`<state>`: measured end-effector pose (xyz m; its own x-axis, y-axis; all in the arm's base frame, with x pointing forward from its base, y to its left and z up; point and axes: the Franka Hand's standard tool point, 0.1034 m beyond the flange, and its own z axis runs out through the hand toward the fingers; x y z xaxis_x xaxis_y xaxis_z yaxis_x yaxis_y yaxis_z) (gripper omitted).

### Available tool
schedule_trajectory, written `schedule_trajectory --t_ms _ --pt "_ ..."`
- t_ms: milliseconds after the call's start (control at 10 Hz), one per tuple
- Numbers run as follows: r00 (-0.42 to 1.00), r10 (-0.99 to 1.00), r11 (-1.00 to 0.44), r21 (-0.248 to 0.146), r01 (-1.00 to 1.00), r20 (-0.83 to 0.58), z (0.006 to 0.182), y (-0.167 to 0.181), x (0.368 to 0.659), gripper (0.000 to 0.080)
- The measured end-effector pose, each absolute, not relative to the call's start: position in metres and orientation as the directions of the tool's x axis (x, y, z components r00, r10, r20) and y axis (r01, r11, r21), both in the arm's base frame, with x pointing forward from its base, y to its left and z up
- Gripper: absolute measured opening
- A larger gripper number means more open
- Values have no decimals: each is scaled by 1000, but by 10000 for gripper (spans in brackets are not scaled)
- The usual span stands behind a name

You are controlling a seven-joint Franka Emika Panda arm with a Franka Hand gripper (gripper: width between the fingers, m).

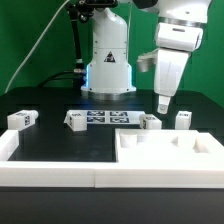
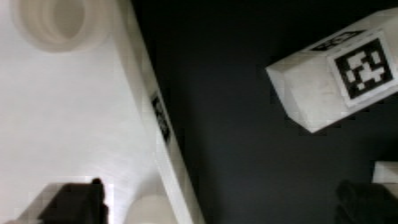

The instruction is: Assemble one leg

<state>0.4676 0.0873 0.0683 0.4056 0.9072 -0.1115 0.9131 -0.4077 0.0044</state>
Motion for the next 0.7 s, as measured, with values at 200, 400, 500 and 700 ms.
schedule_trajectory --t_ms 200,400,500,700 --pt "574 812 -575 20 818 -103 68 89 466 649" --pt "819 572 -818 34 574 -49 62 96 446 649" --pt "897 439 -897 30 440 -41 58 102 438 649" --pt "977 209 -978 4 209 -40 57 110 435 649"
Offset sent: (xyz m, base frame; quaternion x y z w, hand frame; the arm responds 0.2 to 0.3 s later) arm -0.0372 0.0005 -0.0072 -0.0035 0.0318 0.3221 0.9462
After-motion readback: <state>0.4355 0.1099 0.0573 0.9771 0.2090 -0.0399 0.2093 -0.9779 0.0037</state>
